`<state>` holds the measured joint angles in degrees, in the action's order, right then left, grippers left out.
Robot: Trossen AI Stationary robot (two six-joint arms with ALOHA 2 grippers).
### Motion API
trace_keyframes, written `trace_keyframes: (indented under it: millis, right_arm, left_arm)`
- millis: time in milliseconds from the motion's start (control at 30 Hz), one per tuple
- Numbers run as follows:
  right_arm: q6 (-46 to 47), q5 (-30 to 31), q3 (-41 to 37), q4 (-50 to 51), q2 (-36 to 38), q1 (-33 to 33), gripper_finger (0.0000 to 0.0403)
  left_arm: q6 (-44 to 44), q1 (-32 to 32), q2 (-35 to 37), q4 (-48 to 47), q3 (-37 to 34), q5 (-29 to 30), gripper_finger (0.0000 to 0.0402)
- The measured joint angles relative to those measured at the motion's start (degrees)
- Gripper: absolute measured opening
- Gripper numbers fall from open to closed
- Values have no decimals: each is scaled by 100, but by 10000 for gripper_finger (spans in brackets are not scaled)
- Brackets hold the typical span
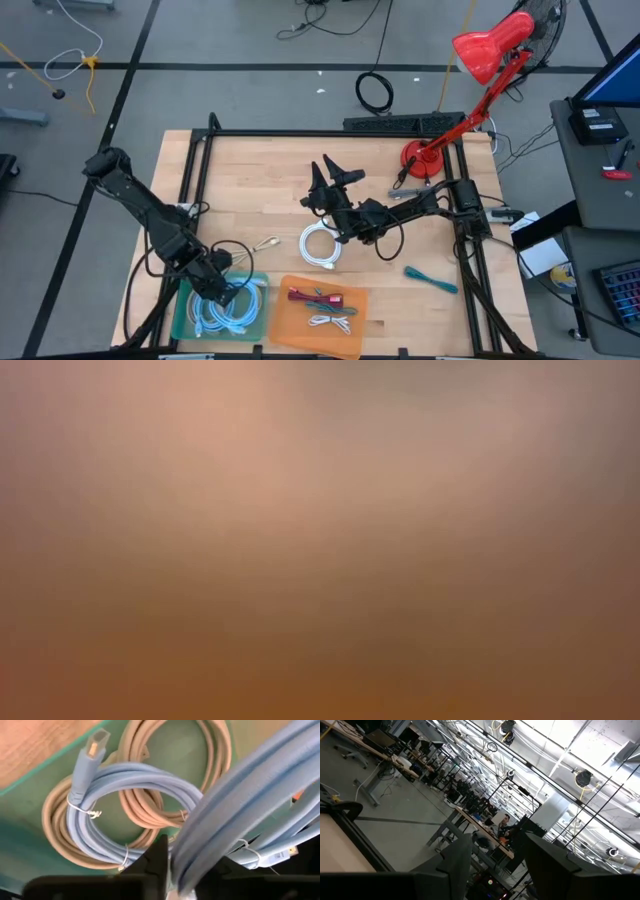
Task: Pick & Place USB Port
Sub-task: Put the blue HDMI cable into the green bin
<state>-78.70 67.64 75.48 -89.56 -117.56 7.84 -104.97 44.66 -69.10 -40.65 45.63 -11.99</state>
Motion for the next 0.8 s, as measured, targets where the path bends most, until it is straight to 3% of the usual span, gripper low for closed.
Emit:
trace_keyframes:
  millis: [200, 800]
  right_arm:
    - [0, 1, 0, 0, 0, 0, 169]
    - [24, -2, 0, 2, 0, 0, 169]
  left_arm:
    - [-151, 0, 0, -189, -1, -109, 139]
    - [-63, 37, 0, -296, -2, 132, 229]
